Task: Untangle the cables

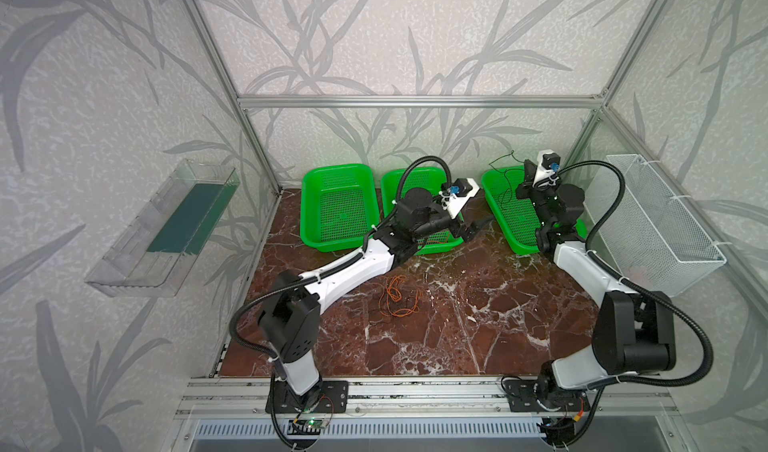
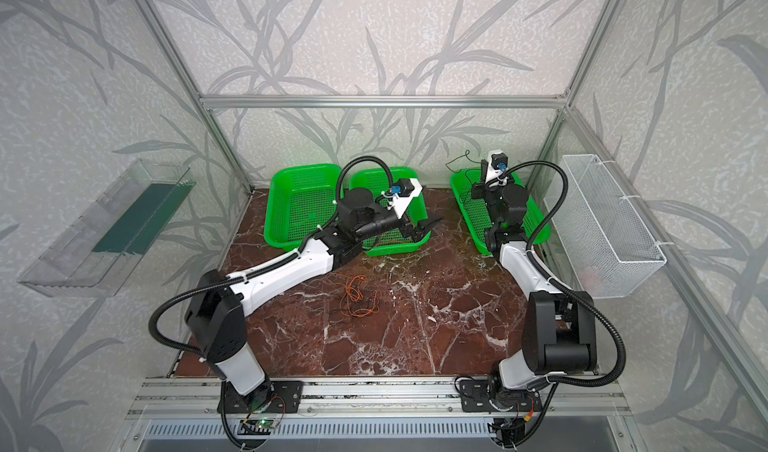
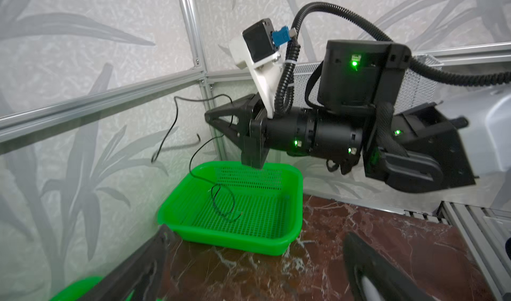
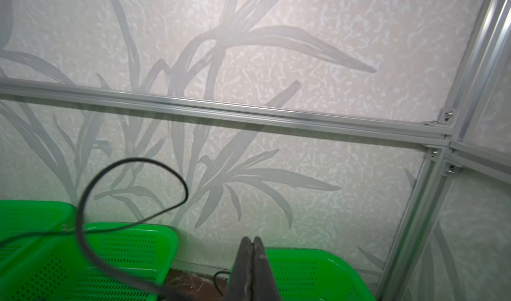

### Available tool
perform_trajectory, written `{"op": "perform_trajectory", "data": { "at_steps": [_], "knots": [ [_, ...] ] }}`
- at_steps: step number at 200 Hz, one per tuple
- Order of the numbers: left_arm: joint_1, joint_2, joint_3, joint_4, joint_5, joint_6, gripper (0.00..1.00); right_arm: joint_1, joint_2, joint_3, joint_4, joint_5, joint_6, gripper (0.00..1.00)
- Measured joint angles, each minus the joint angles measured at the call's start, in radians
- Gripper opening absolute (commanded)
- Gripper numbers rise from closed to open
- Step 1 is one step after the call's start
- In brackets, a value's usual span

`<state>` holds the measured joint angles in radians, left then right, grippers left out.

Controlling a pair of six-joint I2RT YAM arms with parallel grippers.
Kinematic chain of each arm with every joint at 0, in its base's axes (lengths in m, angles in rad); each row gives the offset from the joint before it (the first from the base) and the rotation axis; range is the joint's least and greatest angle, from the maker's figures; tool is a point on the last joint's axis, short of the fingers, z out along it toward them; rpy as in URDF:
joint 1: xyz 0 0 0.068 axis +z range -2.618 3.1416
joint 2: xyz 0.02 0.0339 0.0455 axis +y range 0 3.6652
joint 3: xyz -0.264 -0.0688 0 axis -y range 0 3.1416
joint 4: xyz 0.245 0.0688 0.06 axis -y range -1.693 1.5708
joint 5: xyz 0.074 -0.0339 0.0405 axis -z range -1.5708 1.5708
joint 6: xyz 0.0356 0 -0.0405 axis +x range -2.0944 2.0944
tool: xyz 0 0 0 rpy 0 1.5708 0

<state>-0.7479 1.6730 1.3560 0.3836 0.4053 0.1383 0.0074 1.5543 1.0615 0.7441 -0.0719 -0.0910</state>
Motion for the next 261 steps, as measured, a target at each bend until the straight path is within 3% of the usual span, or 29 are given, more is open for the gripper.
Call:
{"op": "perform_trajectory", "data": {
  "at_steps": [66,74,92,129,163,222,249,261],
  "knots": [
    [0.042,-0.35,-0.356,-0.249,-0.15,0.043,0.98,0.007,0.207,0.09,-0.135,0.265,-0.164,0.01],
    [0.043,-0.388,-0.381,-0.285,-0.165,0.045,0.97,0.007,0.235,0.106,-0.156,0.295,-0.174,0.13],
    [0.045,-0.465,-0.417,-0.368,-0.2,0.044,0.94,0.007,0.289,0.141,-0.221,0.359,-0.183,0.58],
    [0.049,-0.57,-0.473,-0.513,-0.267,0.026,0.89,0.007,0.303,0.206,-0.462,0.378,-0.15,1.0],
    [0.052,-0.555,-0.525,-0.611,-0.309,-0.01,0.85,0.007,0.225,0.248,-0.719,0.348,-0.071,0.99],
    [0.055,-0.369,-0.529,-0.643,-0.382,-0.029,0.7,0.018,0.016,0.24,-1.012,0.239,-0.017,0.99],
    [0.059,-0.295,-0.522,-0.645,-0.41,-0.024,0.48,0.06,-0.1,0.164,-1.065,0.196,-0.018,0.99],
    [0.064,-0.27,-0.514,-0.647,-0.415,-0.018,0.3,0.097,-0.16,0.12,-1.079,0.17,-0.019,0.99]
  ]
}}
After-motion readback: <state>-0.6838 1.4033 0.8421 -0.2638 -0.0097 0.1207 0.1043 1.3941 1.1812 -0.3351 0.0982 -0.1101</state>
